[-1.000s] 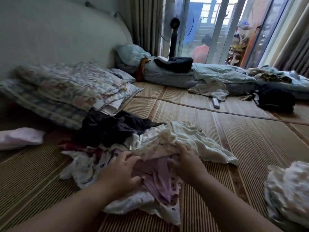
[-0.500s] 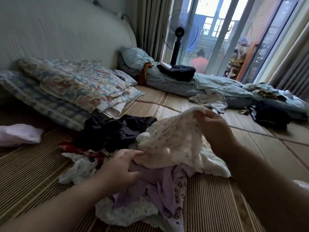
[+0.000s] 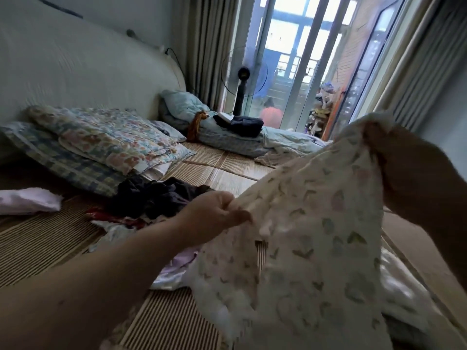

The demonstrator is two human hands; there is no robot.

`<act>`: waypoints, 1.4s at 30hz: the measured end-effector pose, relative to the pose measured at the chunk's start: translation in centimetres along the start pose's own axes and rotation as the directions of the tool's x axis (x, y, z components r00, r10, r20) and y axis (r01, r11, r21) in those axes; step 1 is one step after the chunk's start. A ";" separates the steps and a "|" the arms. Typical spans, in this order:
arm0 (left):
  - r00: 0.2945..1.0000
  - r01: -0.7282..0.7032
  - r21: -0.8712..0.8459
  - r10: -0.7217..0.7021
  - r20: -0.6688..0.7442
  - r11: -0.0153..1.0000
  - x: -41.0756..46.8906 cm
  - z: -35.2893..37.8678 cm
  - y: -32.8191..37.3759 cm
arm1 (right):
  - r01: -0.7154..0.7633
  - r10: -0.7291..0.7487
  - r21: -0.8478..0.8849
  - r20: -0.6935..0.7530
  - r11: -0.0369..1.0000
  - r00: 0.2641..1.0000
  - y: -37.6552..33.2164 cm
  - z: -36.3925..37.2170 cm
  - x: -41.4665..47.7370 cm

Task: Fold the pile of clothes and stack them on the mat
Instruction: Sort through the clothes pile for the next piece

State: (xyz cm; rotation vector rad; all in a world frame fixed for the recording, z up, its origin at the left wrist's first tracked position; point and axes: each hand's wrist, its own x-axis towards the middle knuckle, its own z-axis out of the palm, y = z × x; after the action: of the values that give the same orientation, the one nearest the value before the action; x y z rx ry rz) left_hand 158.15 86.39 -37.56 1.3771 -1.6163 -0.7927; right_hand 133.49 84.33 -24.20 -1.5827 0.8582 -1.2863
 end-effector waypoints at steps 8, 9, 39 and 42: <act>0.960 0.104 0.226 -0.038 -0.277 0.968 -0.5 -0.6 2.5 | -0.070 -0.065 -0.933 -0.099 0.354 0.993 4.0 -8.8 -6.0; 0.952 0.113 0.218 -0.043 -0.303 0.969 -0.3 -0.3 2.9 | -0.108 -0.059 -0.922 -0.140 0.372 0.988 4.9 -9.3 -6.4; 0.940 0.236 0.273 -0.291 0.179 0.932 1.1 15.8 -9.3 | -0.578 0.494 -0.605 -0.323 0.548 0.807 28.3 -5.8 -7.0; 0.888 0.407 0.240 -0.443 0.122 0.881 4.4 17.6 -10.7 | -0.640 0.551 -0.623 -0.370 0.450 0.748 31.6 -6.1 -3.9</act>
State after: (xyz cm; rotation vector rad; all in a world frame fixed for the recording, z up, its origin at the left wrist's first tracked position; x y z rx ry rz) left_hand 147.00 78.96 -53.80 1.9038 -1.5795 -1.0466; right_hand 127.36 75.28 -54.77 -1.5104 1.9895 -0.4946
